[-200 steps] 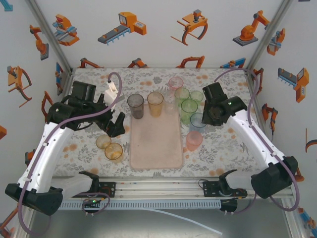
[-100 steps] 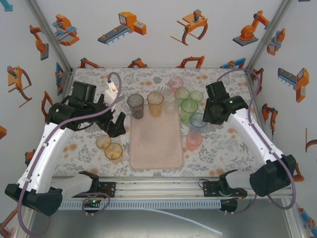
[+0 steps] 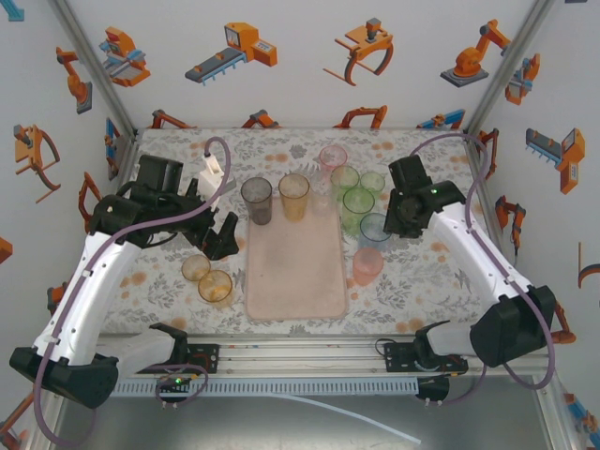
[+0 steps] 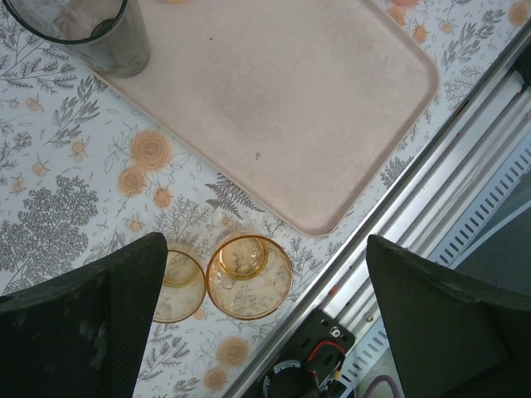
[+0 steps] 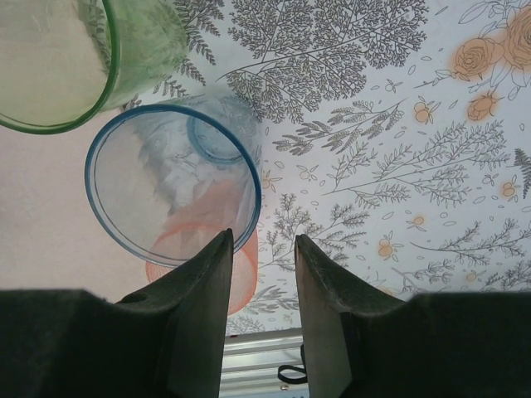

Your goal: Place the glasses into the tray

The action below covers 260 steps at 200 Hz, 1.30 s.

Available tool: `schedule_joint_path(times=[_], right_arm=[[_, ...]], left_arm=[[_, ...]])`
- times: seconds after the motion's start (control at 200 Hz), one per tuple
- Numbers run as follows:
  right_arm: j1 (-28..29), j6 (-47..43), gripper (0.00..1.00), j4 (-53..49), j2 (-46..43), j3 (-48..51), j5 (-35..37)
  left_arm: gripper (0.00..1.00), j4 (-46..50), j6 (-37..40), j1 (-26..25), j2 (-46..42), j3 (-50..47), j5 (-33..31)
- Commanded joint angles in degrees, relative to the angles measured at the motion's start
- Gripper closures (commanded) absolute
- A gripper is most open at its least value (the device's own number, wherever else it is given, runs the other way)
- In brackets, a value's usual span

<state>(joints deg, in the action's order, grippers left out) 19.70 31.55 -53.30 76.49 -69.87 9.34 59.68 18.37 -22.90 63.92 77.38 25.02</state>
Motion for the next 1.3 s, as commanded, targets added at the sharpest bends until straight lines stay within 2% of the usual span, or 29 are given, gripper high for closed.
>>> schedule_joint_path(times=[0.0, 0.466, 0.661, 0.911, 1.297], right_arm=[[-0.82, -0.81, 0.63, 1.47, 1.15, 0.61, -0.77], [-2.65, -1.17, 0.65, 4.0, 4.69, 1.02, -1.22], [-3.13, -1.19, 0.75, 5.27, 5.34, 1.67, -1.25], [-3.49, -1.51, 0.81, 6.18, 5.25, 2.12, -0.82], [-3.72, -2.56, 0.95, 6.41, 5.35, 2.28, -0.38]], left_arm=[[0.03, -0.44, -0.79, -0.28, -1.08, -1.11, 1.13], [0.03, -0.9, -1.24, -0.31, -1.13, -1.63, 2.1], [0.03, -1.22, -2.15, -0.31, -0.36, -1.77, 3.46], [0.03, -1.46, -2.44, -0.3, -0.24, -1.89, 3.64], [0.03, -1.5, -2.6, -0.31, 0.22, -1.51, 3.62]])
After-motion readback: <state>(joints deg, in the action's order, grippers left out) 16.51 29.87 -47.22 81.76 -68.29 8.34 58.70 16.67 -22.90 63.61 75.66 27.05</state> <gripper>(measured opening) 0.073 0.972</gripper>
